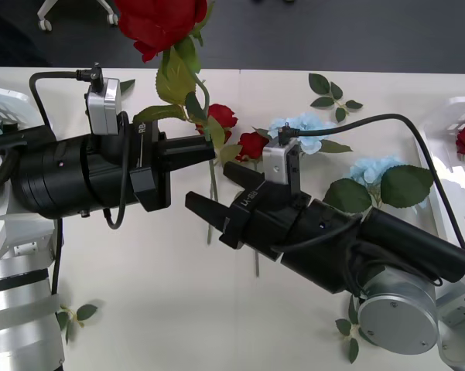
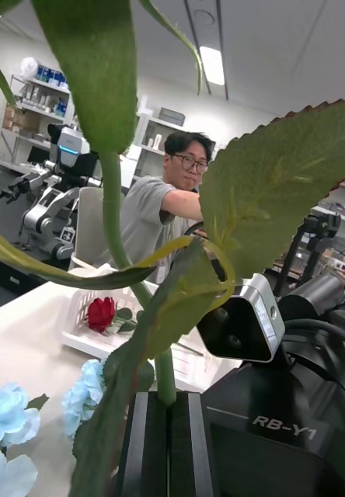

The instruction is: Put the red flowers into the right box and the blue flowers into the left box

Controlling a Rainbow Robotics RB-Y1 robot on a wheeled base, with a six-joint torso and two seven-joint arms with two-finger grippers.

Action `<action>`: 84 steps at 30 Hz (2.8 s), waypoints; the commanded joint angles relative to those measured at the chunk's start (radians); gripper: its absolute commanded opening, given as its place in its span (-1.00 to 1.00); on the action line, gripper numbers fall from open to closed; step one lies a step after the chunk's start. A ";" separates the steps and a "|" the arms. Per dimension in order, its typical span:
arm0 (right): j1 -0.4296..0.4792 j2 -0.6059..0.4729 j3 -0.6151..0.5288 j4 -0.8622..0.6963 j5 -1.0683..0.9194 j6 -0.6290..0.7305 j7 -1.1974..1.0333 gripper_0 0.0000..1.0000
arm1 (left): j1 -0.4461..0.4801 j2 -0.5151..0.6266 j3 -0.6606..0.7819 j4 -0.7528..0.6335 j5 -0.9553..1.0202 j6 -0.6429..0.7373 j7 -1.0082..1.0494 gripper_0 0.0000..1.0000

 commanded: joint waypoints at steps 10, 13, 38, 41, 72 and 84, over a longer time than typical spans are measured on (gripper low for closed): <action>-0.009 -0.005 0.013 -0.013 0.018 -0.034 0.062 -1.00 | 0.009 0.002 -0.017 -0.031 0.002 0.004 -0.037 -1.00; -0.009 -0.005 0.013 -0.013 0.018 -0.039 0.062 -1.00 | 0.009 0.002 -0.017 -0.031 0.002 0.004 -0.037 -1.00; -0.006 -0.050 0.013 -0.013 0.011 -0.089 0.058 -1.00 | 0.009 0.002 -0.017 -0.031 0.002 0.004 -0.037 1.00; -0.006 -0.073 0.014 -0.015 0.000 -0.109 0.055 -1.00 | 0.009 0.002 -0.017 -0.031 0.002 0.004 -0.037 1.00; 0.210 -0.078 -1.026 -0.177 -0.480 0.836 0.018 -1.00 | 0.053 0.252 0.043 -0.151 -0.328 -0.144 0.259 1.00; 0.208 -0.091 -1.207 -0.151 -0.307 1.089 -0.097 -1.00 | 0.099 0.286 0.004 -0.299 -0.809 -0.144 0.589 1.00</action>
